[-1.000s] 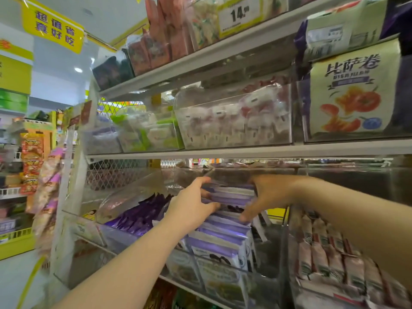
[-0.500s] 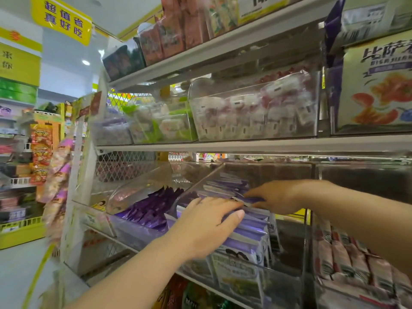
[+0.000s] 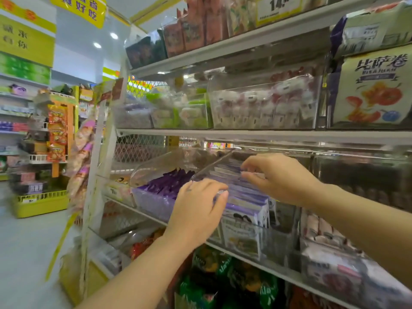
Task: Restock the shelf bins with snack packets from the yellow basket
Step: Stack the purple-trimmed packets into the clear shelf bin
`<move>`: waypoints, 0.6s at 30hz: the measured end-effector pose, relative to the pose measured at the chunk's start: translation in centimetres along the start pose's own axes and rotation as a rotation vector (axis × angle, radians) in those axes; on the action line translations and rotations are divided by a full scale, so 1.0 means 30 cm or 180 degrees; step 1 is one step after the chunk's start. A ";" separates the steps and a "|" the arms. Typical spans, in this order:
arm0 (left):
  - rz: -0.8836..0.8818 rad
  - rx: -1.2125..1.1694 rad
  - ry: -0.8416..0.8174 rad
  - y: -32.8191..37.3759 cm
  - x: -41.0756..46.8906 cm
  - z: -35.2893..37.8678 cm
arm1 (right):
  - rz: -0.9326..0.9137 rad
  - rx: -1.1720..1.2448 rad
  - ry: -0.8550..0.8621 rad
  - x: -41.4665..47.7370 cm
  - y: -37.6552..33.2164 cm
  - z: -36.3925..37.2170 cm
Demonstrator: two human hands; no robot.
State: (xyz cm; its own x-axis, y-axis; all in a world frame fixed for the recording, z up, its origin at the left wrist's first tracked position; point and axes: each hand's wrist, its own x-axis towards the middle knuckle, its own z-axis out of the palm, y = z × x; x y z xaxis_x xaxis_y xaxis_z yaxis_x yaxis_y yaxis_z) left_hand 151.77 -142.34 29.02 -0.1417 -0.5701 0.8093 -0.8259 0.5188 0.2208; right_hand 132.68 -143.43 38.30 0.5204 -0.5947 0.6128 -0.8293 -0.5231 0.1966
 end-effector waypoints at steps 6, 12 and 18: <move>-0.0447 0.0094 0.0574 -0.085 -0.340 -0.018 | -0.0664 0.0572 0.0056 -0.169 -0.335 0.145; -0.1436 -0.0101 0.0490 -0.236 -0.789 0.027 | -0.0842 0.0901 -0.0498 -0.347 -0.572 0.530; -0.2395 0.0123 0.0096 -0.386 -1.170 0.114 | -0.0554 0.1432 -0.1682 -0.532 -0.777 0.973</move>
State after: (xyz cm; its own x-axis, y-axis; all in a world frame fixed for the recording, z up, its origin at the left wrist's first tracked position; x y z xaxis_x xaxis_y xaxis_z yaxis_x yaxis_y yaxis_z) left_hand 164.44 -130.53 -3.81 0.4829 -0.7438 0.4622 -0.7125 -0.0268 0.7012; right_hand 149.66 -139.58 1.59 0.7609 -0.6365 0.1260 -0.6202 -0.7706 -0.1468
